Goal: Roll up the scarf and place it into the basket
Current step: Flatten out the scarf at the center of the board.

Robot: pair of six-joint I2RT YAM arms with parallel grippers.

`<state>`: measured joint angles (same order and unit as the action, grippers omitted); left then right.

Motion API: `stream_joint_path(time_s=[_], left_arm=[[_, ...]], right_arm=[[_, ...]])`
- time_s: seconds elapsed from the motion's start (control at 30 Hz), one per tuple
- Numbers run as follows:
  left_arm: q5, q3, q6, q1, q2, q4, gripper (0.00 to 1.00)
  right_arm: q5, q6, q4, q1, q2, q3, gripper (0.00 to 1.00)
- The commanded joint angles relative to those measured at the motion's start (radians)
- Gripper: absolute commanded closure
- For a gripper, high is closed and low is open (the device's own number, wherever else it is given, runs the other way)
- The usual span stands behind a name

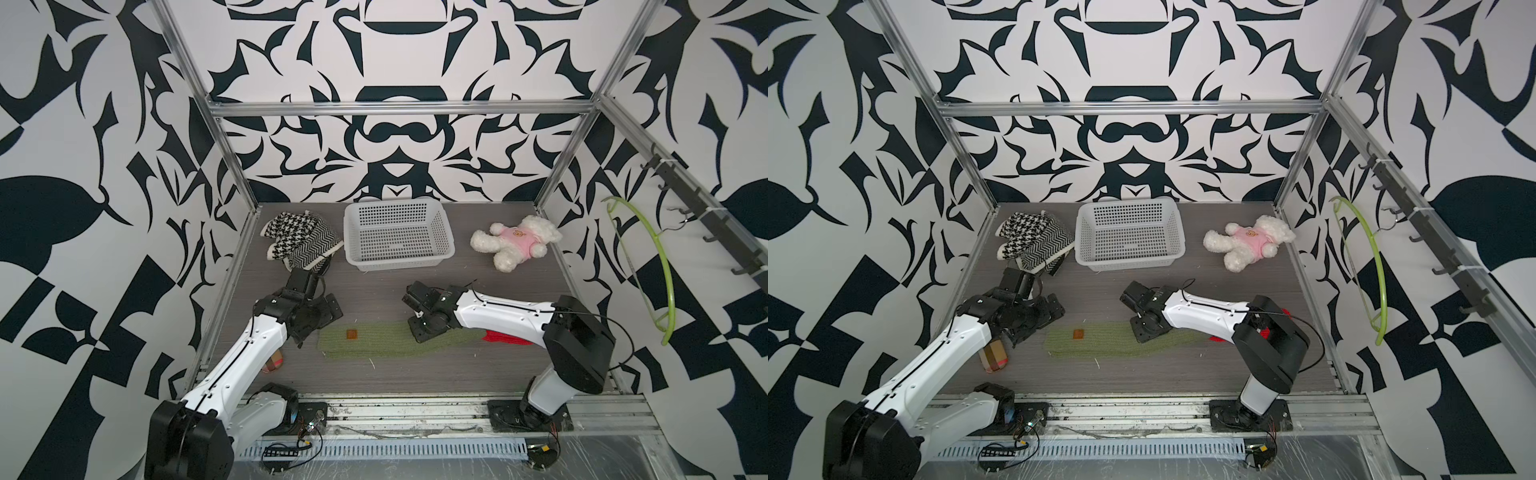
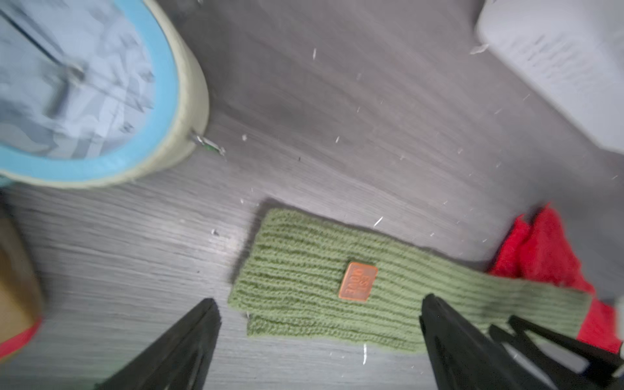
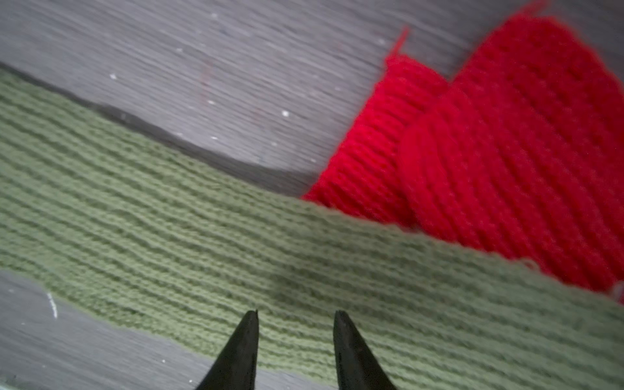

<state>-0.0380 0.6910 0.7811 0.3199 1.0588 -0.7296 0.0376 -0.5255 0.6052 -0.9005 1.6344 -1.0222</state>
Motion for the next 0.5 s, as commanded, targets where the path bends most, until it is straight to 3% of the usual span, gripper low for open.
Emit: stream_joint_path(time_s=[0.0,0.23,0.37,0.47], left_arm=[[-0.062,-0.07,0.032,-0.002,-0.011,0.021,0.04],[-0.027,-0.195,0.074,-0.002,-0.064,0.047,0.21],[-0.012,-0.228,0.085,-0.002,-0.039,0.102,0.29],[0.002,-0.238,0.096,-0.002,-0.001,0.134,0.41]], right_arm=[[0.034,-0.023,0.03,0.017,-0.079,0.008,0.59],[0.064,0.014,0.105,0.11,-0.216,0.046,0.59],[0.081,0.03,0.14,0.144,-0.277,0.051,0.59],[0.089,0.033,0.159,0.154,-0.307,0.056,0.59]])
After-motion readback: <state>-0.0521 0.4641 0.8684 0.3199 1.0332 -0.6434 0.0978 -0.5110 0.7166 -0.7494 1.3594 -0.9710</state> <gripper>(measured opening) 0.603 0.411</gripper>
